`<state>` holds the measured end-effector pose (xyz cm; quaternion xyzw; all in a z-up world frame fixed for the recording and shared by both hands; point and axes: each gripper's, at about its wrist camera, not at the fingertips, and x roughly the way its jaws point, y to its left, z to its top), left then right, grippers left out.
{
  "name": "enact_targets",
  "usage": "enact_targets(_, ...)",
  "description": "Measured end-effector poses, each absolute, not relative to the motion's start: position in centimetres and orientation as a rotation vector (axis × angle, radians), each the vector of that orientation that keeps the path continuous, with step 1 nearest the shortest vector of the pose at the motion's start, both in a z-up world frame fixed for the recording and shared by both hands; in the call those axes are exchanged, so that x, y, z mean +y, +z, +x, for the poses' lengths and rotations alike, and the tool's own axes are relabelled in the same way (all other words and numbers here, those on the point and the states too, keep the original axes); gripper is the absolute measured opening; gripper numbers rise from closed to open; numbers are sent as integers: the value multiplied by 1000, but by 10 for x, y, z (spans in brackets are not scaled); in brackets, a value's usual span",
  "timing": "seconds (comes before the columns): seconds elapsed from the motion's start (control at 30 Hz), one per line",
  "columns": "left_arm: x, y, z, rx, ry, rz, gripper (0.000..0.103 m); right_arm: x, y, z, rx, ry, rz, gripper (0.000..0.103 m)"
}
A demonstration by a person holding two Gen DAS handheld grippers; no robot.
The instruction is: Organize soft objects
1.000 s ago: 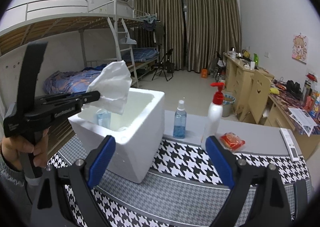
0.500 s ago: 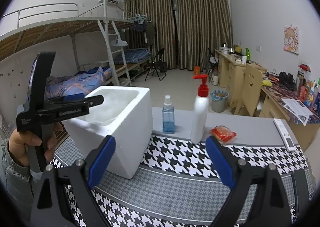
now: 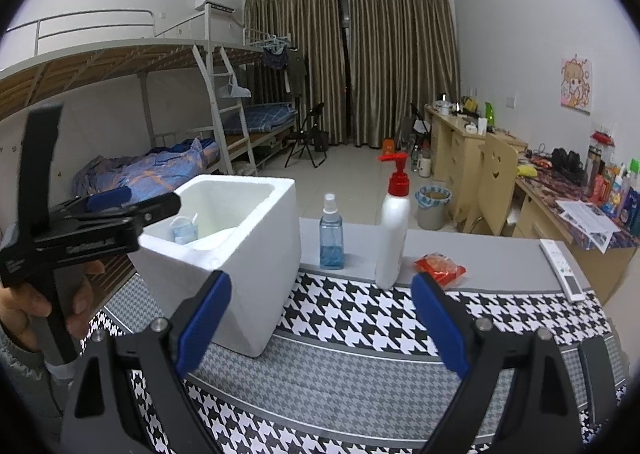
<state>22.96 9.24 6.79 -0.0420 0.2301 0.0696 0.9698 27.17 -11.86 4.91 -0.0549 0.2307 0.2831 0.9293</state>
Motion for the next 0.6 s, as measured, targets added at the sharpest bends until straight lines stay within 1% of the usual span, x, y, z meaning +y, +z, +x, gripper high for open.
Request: enact_targets(0.6, 67, 93, 155, 324, 150, -64, 102, -133, 67, 232, 418, 596, -86, 94)
